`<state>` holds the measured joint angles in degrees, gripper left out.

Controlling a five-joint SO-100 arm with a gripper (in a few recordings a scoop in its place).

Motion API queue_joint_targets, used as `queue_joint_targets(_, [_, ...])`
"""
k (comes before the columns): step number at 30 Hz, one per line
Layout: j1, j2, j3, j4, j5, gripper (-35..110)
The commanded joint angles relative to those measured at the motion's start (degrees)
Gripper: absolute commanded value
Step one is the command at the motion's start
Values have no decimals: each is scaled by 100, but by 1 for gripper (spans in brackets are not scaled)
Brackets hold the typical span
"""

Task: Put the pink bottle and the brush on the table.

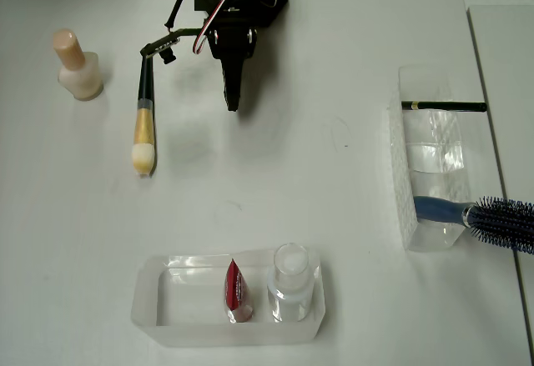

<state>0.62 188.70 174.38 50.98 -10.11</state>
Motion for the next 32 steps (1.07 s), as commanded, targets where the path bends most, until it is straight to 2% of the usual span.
queue_joint_targets(1, [132,123,9,62,0,0])
queue_joint_targets(32, [132,123,9,62,0,0])
